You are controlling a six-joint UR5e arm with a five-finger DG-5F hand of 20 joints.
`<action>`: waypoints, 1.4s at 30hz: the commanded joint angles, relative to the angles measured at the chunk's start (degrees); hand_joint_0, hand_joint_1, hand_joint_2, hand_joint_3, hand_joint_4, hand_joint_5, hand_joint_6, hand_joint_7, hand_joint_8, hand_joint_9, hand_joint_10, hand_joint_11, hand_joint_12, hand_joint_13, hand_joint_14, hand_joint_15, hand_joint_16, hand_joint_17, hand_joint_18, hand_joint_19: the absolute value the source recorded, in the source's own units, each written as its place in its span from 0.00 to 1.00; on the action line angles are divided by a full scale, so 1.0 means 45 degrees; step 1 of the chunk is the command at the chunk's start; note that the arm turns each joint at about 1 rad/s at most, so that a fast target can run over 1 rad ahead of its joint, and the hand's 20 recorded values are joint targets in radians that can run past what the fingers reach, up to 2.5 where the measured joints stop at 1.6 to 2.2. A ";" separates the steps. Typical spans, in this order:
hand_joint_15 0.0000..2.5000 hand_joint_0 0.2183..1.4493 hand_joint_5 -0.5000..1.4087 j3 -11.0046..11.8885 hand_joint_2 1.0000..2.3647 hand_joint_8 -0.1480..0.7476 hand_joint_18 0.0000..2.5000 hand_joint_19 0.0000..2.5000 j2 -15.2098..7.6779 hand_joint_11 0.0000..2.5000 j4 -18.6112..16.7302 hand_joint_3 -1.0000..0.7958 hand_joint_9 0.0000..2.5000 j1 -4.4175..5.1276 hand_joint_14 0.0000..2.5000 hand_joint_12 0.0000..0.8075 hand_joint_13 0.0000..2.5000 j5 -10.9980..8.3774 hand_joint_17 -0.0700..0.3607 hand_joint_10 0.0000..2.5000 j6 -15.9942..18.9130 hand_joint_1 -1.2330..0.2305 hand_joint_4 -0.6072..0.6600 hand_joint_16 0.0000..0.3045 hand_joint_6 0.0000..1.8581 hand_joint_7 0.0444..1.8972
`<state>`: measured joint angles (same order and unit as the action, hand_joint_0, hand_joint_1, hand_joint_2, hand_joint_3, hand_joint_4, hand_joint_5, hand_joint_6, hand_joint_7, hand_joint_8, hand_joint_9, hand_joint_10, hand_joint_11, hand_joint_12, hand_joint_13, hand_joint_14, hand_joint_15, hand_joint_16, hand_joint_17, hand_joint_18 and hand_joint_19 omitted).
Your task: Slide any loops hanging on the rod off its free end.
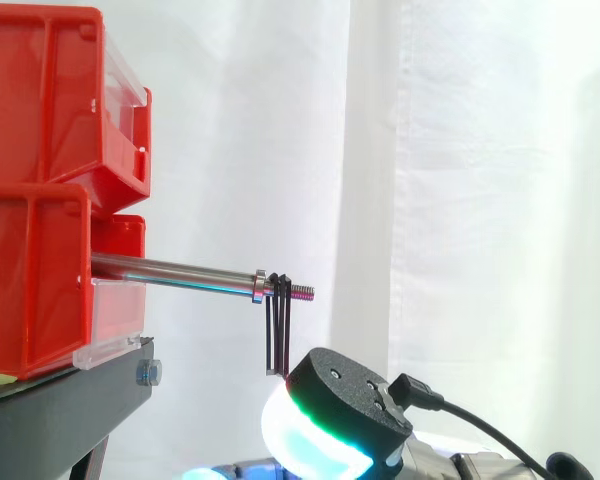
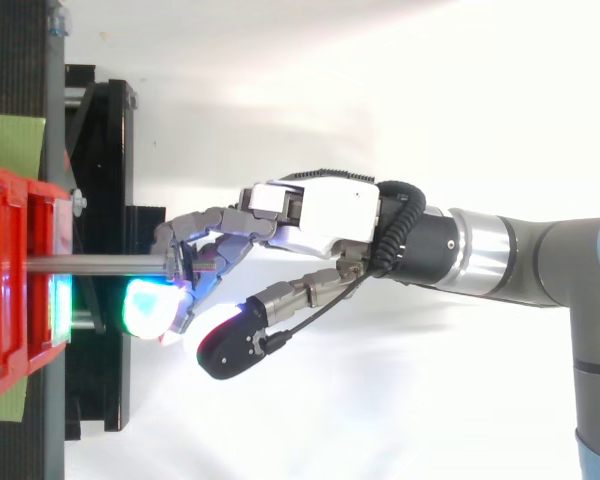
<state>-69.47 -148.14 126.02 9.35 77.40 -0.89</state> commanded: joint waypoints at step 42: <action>0.08 0.29 0.19 -0.0149 0.01 0.51 0.27 0.18 -0.0186 0.15 -0.1617 0.36 0.39 -0.1335 0.00 0.42 0.30 0.2760 0.47 0.00 -0.3864 0.41 0.72 0.20 0.27 0.57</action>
<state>-70.13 -149.01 118.82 3.51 89.44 -17.66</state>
